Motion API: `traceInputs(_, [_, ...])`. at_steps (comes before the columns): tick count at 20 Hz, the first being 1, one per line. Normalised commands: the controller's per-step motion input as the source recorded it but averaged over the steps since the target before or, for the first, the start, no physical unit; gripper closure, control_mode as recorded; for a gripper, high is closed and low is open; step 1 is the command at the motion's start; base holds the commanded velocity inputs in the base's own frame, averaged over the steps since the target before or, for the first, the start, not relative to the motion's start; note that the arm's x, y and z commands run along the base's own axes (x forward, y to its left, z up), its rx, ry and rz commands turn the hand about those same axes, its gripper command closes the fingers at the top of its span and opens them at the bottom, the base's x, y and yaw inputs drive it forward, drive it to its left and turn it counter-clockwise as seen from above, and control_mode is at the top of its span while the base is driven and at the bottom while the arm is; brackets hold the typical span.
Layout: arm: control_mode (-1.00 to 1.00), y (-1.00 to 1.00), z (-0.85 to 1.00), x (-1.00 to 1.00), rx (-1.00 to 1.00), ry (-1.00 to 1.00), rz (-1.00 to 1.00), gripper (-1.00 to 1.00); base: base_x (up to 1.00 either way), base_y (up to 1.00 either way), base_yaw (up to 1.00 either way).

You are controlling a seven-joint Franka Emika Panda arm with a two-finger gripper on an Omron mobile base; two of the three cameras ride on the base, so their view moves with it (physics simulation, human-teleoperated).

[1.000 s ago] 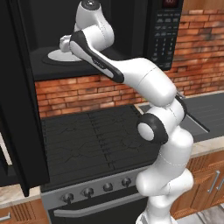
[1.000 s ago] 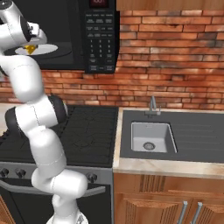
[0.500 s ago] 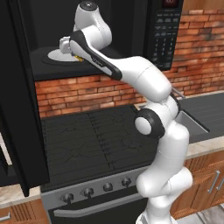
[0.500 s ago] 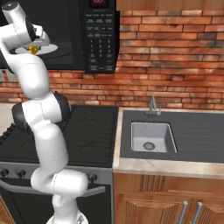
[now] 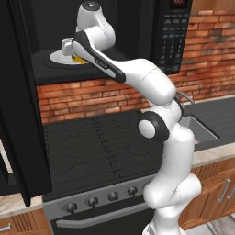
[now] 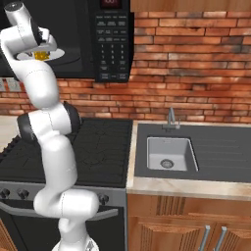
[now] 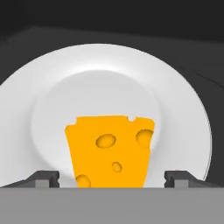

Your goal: Pick the cheese from the counter and place it in the microwave. Then turn on the microwave.

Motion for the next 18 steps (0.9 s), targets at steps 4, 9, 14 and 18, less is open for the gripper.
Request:
traceInputs(4, [-1.00, 0.00, 0.00, 0.01, 0.00, 0.00, 0.00, -1.00, 0.00, 0.00, 0.00])
traceInputs(9, [-1.00, -0.02, 0.04, -0.38, 0.00, -0.02, 0.00, -1.00, 0.00, 0.00, 0.00])
traceInputs(14, [-1.00, -0.25, 0.00, -0.63, 0.00, -0.01, -0.02, -1.00, 0.00, 0.00, 0.00])
traceInputs(18, [-1.00, -0.42, 0.00, -0.54, 0.00, -0.01, -0.01, -1.00, 0.00, 0.00, 0.00])
